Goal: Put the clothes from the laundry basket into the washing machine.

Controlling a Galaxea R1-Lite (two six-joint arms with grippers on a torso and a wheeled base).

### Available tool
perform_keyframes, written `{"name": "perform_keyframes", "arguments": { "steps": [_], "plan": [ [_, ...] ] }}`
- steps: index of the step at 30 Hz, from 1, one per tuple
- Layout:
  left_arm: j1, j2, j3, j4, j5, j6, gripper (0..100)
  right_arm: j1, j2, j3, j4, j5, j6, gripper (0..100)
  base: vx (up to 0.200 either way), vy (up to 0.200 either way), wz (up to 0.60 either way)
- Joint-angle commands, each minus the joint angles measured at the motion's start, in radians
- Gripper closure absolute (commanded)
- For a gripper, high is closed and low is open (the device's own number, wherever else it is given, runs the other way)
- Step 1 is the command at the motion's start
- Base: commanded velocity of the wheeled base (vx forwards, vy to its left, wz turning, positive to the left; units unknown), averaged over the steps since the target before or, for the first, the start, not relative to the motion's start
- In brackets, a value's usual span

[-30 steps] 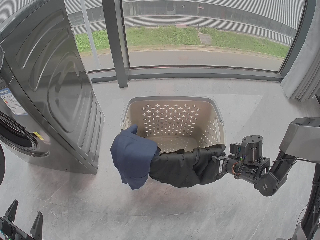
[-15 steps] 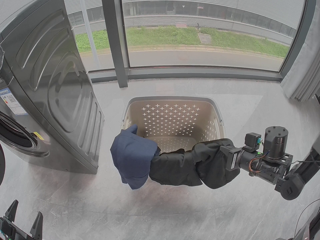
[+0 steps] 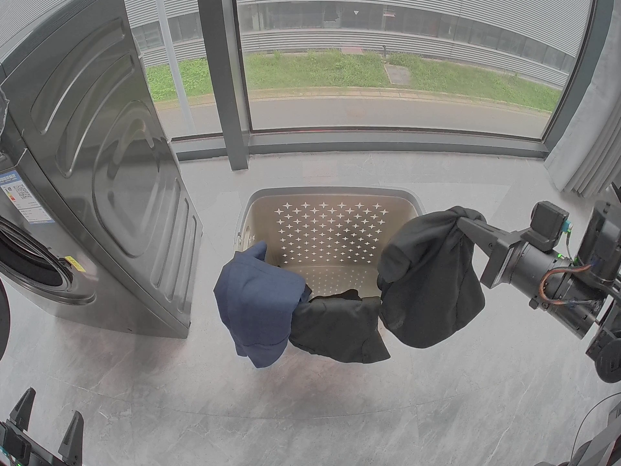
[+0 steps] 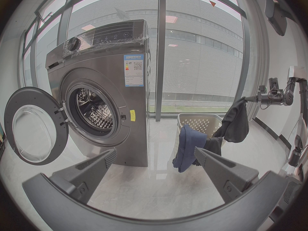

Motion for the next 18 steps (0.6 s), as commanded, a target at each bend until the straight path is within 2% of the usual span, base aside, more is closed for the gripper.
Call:
{"name": "perform_keyframes", "arguments": {
  "steps": [1,4,15,18],
  "plan": [
    [0.0,-0.01,0.012,0.0,0.001,0.002,0,0.008,-0.093,-0.017,0.01,0.001,-0.01,100,0.0,0.0,0.0],
    [0.0,-0.01,0.012,0.0,0.001,0.001,0,0.023,-0.153,-0.019,0.065,-0.001,-0.028,100,0.0,0.0,0.0],
    [0.0,-0.01,0.012,0.0,0.001,-0.001,0,0.052,-0.18,0.03,0.088,0.001,-0.045,100,-0.2,0.0,0.0],
    [0.0,-0.01,0.012,0.0,0.001,-0.001,0,0.06,-0.177,0.055,0.076,0.037,-0.045,100,-0.2,0.0,0.0]
  ]
}}
